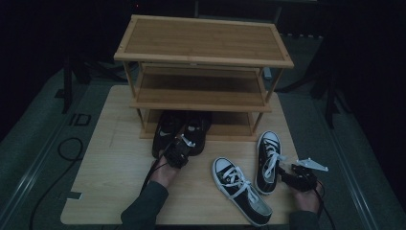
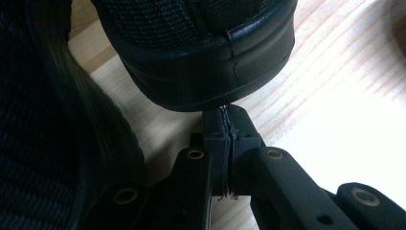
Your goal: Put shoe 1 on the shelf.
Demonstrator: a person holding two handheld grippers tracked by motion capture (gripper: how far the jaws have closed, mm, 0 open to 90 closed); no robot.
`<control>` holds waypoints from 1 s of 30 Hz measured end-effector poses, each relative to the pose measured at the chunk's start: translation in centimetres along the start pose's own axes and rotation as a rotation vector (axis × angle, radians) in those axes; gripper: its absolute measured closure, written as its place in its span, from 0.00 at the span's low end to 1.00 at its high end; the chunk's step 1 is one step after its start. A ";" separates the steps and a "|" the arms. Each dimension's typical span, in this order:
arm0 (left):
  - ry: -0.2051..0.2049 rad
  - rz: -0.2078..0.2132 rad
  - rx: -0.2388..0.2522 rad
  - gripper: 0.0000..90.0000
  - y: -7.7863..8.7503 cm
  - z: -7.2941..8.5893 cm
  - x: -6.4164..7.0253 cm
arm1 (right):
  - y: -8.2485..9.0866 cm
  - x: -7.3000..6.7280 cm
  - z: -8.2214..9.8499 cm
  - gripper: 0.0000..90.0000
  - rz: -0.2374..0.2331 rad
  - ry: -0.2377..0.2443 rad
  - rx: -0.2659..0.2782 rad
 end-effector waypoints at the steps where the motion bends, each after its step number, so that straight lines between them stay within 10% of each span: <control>1: -0.007 0.005 0.003 0.98 0.0 0.0 0.2 | 0.0 0.0 0.0 0.43 0.000 0.000 0.000; 30: -0.014 -0.004 -0.010 1.00 -3.1 -4.8 1.7 | 0.0 0.0 0.0 0.43 -0.004 0.000 0.000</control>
Point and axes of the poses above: each handheld gripper's, and its own axes: y roughly backward along the jaws, z roughly out of its underside, x roughly to its right, the point moved 9 cm from there along -y, roughly forward along the jaws, and after that the axes turned 12 degrees about y, right-handed, at the moved point
